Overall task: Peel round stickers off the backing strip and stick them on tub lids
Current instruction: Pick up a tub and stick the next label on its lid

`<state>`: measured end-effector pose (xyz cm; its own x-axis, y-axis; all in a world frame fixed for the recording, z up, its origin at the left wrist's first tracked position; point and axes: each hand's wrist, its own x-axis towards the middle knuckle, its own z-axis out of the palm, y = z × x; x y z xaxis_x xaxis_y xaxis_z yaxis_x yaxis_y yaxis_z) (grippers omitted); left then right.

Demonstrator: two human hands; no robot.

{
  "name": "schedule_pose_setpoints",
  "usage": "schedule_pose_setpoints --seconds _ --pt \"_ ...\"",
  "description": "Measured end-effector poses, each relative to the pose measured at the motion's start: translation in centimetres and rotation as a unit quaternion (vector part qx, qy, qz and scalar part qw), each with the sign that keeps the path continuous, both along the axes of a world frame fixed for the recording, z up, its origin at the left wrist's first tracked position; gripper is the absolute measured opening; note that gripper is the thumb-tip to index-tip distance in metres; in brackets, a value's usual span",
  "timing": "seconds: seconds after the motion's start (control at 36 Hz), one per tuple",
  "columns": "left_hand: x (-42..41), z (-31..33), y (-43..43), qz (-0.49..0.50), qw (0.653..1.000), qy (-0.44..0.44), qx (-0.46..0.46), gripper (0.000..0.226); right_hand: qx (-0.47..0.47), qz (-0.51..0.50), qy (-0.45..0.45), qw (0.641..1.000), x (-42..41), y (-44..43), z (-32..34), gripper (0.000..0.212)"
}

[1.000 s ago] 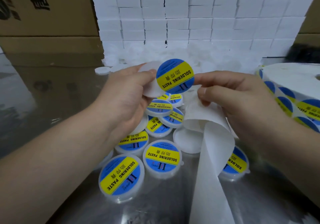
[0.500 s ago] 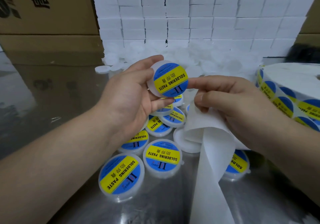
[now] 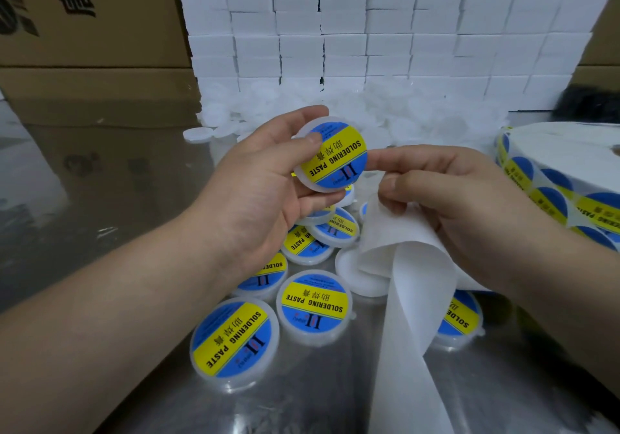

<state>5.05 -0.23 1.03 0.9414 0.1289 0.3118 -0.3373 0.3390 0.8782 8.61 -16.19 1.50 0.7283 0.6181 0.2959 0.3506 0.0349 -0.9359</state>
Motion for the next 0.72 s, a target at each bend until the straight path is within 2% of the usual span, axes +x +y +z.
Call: schedule_pose_setpoints --seconds 0.72 --pt "0.27 -0.47 -0.02 0.044 0.997 -0.023 0.054 0.025 -0.019 -0.015 -0.006 1.0 0.05 -0.01 -0.05 0.032"
